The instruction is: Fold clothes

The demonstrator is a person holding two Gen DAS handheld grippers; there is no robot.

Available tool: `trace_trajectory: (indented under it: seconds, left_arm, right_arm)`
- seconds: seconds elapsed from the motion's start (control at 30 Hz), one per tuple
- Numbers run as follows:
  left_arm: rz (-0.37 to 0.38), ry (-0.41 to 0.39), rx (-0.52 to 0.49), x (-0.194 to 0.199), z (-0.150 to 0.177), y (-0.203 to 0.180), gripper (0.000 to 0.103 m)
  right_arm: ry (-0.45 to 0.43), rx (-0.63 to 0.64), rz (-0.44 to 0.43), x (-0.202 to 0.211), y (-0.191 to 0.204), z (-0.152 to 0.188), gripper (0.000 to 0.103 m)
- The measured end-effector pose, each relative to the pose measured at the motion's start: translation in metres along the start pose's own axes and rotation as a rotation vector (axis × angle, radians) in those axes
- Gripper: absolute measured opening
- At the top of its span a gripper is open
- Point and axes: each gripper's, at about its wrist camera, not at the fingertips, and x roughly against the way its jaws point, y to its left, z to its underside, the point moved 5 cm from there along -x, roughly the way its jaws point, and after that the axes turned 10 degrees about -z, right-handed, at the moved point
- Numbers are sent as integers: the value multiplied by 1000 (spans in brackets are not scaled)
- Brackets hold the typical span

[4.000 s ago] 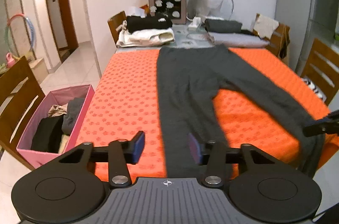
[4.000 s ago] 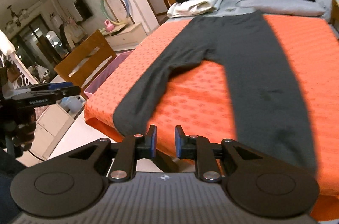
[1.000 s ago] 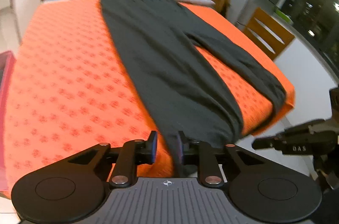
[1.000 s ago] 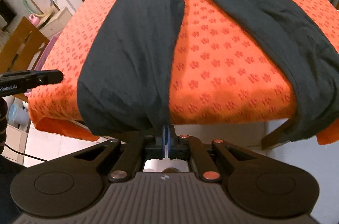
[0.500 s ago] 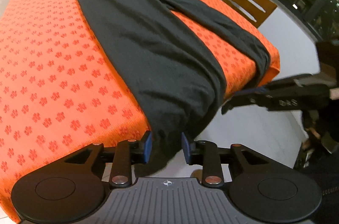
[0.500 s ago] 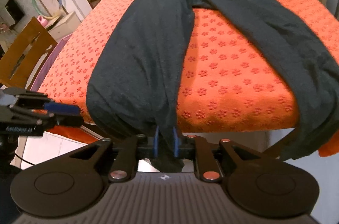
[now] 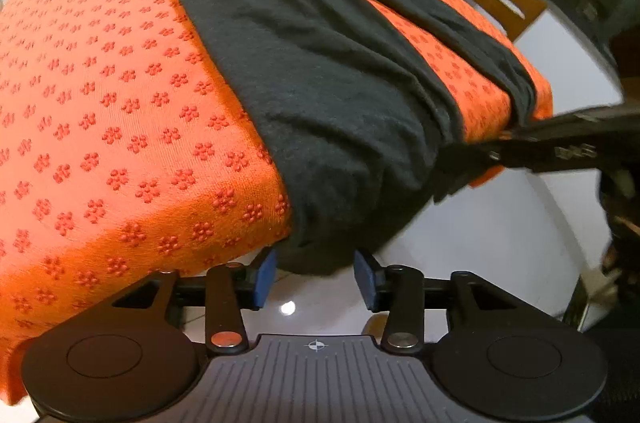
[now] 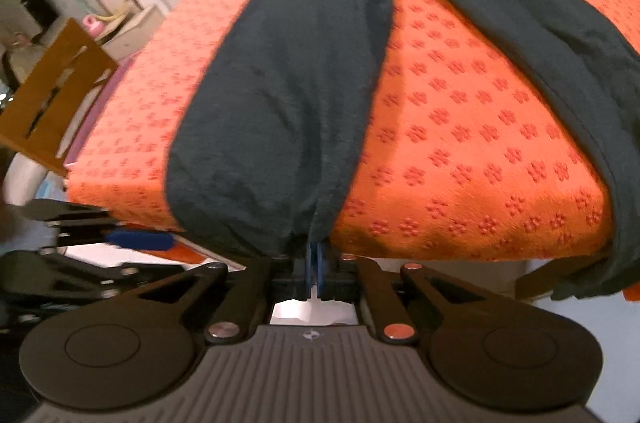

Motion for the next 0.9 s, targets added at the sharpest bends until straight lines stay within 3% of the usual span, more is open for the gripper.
trace_trajectory:
  seconds: [0.23, 0.43, 0.7, 0.9]
  left_arm:
    - [82, -52, 93, 7, -5, 1, 55]
    - [253, -71, 339, 8, -10, 20, 56]
    - [523, -62, 628, -6, -11, 35, 57]
    - [610, -38, 634, -9, -9, 30, 57]
  right_arm:
    - [-23, 50, -79, 45, 25, -17, 3]
    - [-66, 38, -136, 80, 32, -42, 3]
    - [-93, 3, -194, 94, 42, -63, 3]
    - [-116, -48, -230, 100, 43, -71, 3]
